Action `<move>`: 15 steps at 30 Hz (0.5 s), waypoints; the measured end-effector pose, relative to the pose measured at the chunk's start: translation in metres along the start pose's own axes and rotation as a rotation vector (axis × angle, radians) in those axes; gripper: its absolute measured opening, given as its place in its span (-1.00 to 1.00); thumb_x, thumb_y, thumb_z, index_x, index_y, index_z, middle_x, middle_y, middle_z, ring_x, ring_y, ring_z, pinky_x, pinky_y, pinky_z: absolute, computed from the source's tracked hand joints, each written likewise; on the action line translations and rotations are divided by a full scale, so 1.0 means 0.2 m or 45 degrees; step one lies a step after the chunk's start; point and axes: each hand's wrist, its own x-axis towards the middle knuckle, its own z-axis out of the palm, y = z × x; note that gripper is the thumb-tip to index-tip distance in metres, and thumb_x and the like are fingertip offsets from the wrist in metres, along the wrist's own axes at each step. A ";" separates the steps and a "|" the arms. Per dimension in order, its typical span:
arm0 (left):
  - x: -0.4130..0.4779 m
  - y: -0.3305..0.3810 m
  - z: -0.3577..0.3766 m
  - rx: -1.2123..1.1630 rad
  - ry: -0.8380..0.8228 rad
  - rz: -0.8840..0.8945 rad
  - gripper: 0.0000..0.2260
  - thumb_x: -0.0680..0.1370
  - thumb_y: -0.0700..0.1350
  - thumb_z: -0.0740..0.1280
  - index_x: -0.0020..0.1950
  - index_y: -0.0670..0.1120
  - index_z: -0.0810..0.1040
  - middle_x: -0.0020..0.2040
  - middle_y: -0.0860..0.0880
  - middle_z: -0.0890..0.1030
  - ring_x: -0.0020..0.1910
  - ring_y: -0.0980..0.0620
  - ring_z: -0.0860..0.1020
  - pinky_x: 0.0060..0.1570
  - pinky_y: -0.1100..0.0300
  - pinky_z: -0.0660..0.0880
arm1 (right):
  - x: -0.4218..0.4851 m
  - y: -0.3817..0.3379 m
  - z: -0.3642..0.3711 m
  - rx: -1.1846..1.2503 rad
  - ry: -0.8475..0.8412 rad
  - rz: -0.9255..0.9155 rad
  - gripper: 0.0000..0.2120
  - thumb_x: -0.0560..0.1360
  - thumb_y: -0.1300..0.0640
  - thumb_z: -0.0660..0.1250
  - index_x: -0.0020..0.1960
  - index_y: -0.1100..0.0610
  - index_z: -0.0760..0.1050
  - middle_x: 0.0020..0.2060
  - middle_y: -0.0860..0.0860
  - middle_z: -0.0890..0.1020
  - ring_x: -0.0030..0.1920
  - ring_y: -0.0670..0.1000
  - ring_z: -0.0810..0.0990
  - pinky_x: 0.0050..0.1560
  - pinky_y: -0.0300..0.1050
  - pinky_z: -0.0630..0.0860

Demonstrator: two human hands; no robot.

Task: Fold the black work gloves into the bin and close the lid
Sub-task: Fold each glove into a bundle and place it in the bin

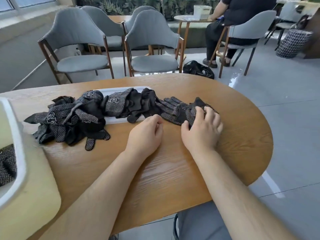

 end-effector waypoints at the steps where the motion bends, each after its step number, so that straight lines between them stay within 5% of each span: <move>1: 0.00 -0.01 0.00 -0.017 0.004 0.022 -0.92 0.61 -0.06 0.28 0.08 0.02 0.52 -0.16 0.16 0.49 -0.13 0.07 0.51 -0.17 0.14 0.43 | 0.01 0.00 0.01 0.033 -0.079 0.036 -0.60 0.49 0.03 0.36 0.32 0.05 0.54 0.33 0.07 0.54 0.35 0.21 0.41 0.32 0.12 0.26; 6: 0.00 -0.04 0.01 -0.155 0.020 0.026 -0.93 0.61 -0.06 0.29 0.03 0.02 0.56 -0.21 0.14 0.53 -0.22 0.16 0.41 -0.20 0.21 0.35 | -0.01 -0.05 0.02 0.275 0.003 -0.178 -0.72 0.48 0.19 0.34 0.17 0.13 0.64 0.11 0.08 0.66 0.15 0.23 0.54 0.18 0.09 0.43; 10: 0.00 -0.02 -0.04 -0.457 -0.085 -0.105 -0.80 0.67 0.05 0.25 0.10 0.01 0.63 -0.11 0.13 0.67 -0.16 0.22 0.57 -0.10 0.29 0.47 | -0.05 -0.11 0.01 0.474 -0.001 -0.396 -0.70 0.54 0.08 0.31 0.20 0.17 0.62 0.13 0.05 0.65 0.19 0.14 0.53 0.26 0.02 0.45; 15: 0.00 -0.04 -0.08 -0.636 -0.041 -0.295 -0.81 0.65 0.08 0.30 -0.02 -0.01 0.56 -0.26 0.14 0.58 -0.30 0.28 0.50 -0.27 0.40 0.37 | -0.11 -0.14 -0.01 0.605 -0.241 -0.752 -0.61 0.54 -0.04 0.31 0.26 0.15 0.62 0.22 -0.01 0.62 0.30 0.00 0.49 0.38 -0.13 0.41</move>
